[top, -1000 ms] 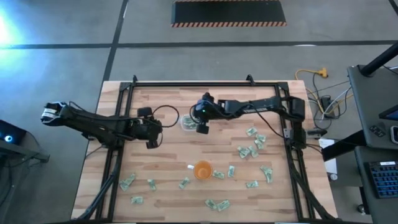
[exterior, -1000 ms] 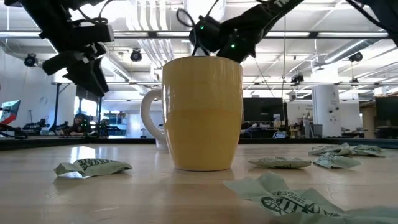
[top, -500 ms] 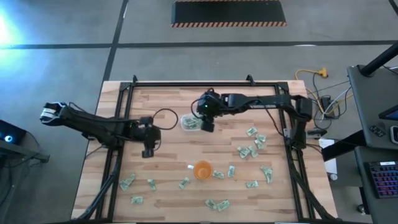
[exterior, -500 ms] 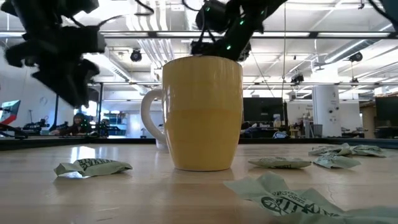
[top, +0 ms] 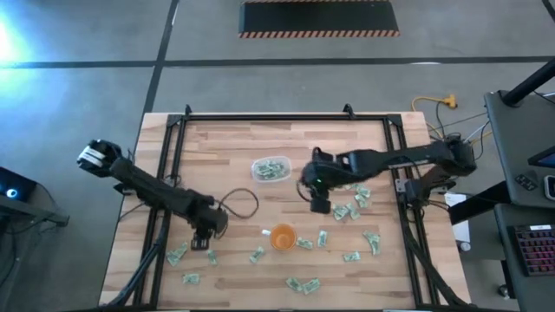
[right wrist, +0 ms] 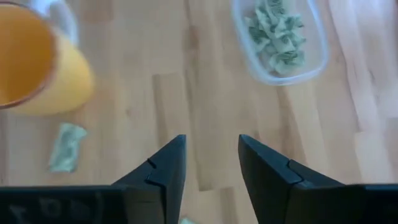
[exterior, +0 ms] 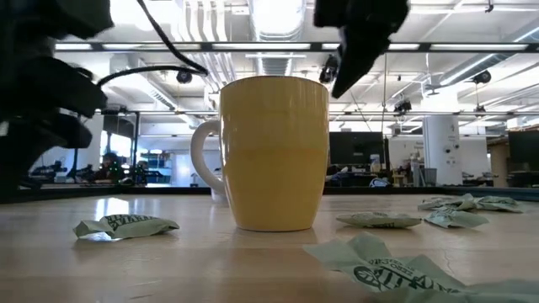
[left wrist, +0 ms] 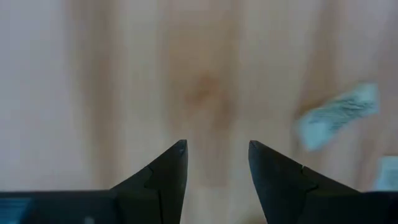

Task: Pick and place Stevia / Truvia into bins
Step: Put the stevia packet into the transparent bin

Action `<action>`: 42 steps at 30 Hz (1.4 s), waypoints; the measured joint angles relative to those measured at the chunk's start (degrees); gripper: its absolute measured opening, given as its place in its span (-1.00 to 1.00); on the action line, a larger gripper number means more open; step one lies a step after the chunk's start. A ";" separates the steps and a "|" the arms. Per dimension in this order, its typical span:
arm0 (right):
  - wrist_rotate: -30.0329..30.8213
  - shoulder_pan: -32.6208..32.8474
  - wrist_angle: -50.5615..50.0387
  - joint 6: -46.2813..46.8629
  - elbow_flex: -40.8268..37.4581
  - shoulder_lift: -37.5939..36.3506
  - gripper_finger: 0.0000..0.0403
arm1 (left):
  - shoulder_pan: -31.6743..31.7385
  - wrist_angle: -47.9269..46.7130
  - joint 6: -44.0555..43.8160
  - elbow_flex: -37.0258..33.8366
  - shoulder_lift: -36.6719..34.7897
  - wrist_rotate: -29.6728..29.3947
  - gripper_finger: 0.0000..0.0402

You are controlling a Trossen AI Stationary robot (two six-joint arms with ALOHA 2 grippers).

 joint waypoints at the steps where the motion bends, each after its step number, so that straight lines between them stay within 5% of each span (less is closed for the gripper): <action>1: 0.60 1.25 0.59 0.83 -1.02 -1.12 -0.34 | -1.49 0.91 -0.40 0.40 0.72 0.17 -0.24; 12: 12.02 15.22 2.83 13.47 -12.90 -10.25 -0.39 | -14.65 10.87 -2.63 5.38 6.86 -4.43 -0.24; 22: 16.67 23.26 10.04 18.85 -19.70 -13.24 -0.40 | -16.92 8.60 -6.16 6.69 13.11 -5.78 -0.25; 30: 18.13 25.35 13.60 18.94 -19.53 -12.30 -0.46 | -16.81 3.47 -1.46 8.47 12.71 -12.39 -0.75; 35: 18.10 25.92 15.58 18.95 -19.57 -11.30 -0.49 | -16.38 -3.39 1.65 11.34 12.32 -23.42 -0.95; 42: 18.09 26.05 16.78 19.34 -19.57 -9.09 -0.53 | -13.20 -9.54 9.02 16.10 10.86 -51.46 -0.91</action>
